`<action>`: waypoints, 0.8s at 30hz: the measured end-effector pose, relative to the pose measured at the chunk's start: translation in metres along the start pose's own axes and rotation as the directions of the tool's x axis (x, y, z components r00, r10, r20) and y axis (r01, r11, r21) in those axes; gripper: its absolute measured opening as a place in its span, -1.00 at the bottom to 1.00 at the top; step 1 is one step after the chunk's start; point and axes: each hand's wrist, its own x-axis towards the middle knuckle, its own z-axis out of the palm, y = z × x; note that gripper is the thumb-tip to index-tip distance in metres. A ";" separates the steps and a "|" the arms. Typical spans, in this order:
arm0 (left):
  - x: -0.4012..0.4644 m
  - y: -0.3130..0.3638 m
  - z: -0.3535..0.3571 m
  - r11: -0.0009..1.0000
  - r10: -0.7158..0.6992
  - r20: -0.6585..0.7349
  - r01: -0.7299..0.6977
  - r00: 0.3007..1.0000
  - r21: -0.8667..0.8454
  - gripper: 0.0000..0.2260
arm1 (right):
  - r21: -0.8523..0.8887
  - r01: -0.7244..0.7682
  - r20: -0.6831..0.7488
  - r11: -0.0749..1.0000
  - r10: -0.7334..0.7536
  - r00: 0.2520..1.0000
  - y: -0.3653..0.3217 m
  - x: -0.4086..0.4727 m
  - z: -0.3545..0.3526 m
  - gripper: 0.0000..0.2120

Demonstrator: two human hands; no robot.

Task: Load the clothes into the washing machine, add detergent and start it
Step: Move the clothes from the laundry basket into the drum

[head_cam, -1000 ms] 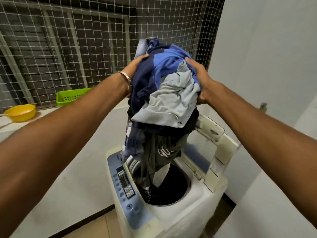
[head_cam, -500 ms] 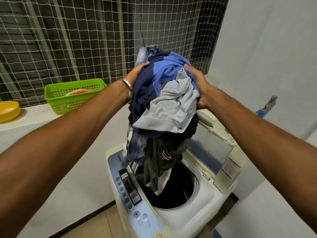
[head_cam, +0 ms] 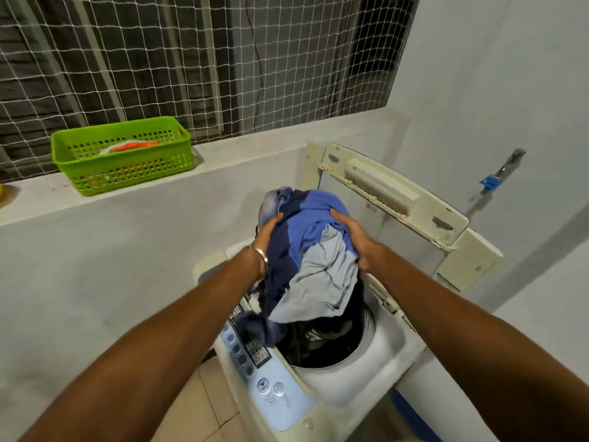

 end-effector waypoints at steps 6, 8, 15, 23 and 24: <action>0.000 -0.026 0.004 0.996 -0.082 -0.016 0.082 0.997 0.023 -0.54 | 0.026 -0.026 -0.044 0.999 0.027 0.999 0.039 0.013 -0.014 -0.51; 0.003 -0.033 0.005 0.997 -0.082 -0.018 0.082 0.996 0.005 -0.55 | 0.043 -0.031 -0.045 0.999 0.032 0.998 0.044 0.015 -0.016 -0.57; 0.042 -0.083 -0.021 0.966 -0.237 -0.180 0.251 0.955 0.060 -0.26 | -0.124 -0.172 -0.127 0.977 0.156 0.980 0.064 0.016 -0.024 -0.58; 0.019 -0.089 -0.017 0.896 -0.353 -0.231 0.399 0.907 0.194 -0.48 | -0.388 -0.425 -0.324 0.818 0.310 0.894 0.082 0.020 -0.022 -0.57; 0.017 -0.088 -0.016 0.900 -0.344 -0.223 0.388 0.912 0.198 -0.43 | -0.402 -0.411 -0.307 0.818 0.303 0.902 0.082 0.019 -0.022 -0.59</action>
